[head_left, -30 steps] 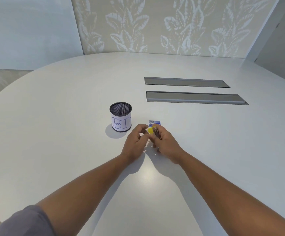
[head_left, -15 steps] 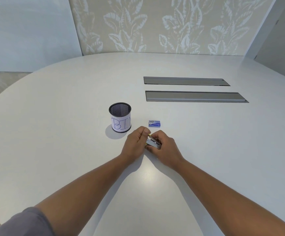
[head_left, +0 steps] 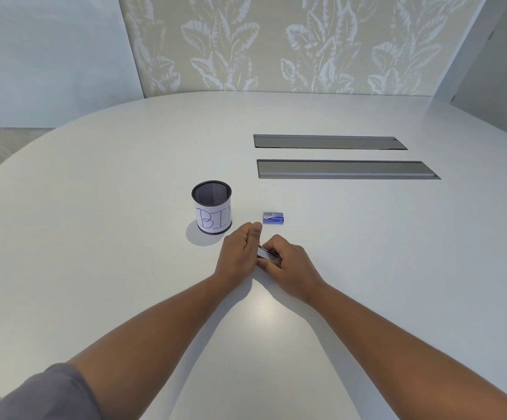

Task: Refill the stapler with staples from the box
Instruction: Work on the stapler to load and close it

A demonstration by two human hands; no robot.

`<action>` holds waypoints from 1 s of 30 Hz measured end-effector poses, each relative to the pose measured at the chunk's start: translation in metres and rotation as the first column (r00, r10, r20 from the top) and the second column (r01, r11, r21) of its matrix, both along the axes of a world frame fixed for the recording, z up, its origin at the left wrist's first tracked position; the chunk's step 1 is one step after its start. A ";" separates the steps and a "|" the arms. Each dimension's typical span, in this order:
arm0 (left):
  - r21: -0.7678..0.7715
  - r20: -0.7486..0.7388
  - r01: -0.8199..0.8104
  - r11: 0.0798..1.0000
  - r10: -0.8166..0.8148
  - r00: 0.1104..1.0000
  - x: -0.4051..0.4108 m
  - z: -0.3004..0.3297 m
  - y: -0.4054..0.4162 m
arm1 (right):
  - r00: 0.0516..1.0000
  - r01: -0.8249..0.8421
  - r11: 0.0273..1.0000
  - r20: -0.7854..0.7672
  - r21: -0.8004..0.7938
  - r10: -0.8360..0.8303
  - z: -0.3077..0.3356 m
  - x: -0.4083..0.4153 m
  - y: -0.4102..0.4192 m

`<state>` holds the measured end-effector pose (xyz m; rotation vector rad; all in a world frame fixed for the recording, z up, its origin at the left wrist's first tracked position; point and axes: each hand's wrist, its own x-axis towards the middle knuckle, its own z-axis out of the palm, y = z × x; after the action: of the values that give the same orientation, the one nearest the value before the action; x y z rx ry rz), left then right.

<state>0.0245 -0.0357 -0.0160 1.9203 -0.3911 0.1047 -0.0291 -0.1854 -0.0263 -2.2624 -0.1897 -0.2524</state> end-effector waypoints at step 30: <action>-0.437 -0.328 0.106 0.893 -0.268 0.906 0.006 0.011 0.007 | 0.995 0.087 0.913 0.003 0.400 -0.096 0.009 0.003 0.003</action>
<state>0.0302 -0.0290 -0.0050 1.4305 -0.2650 -0.2963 -0.0257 -0.1826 -0.0169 -1.8629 -0.0371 -0.3338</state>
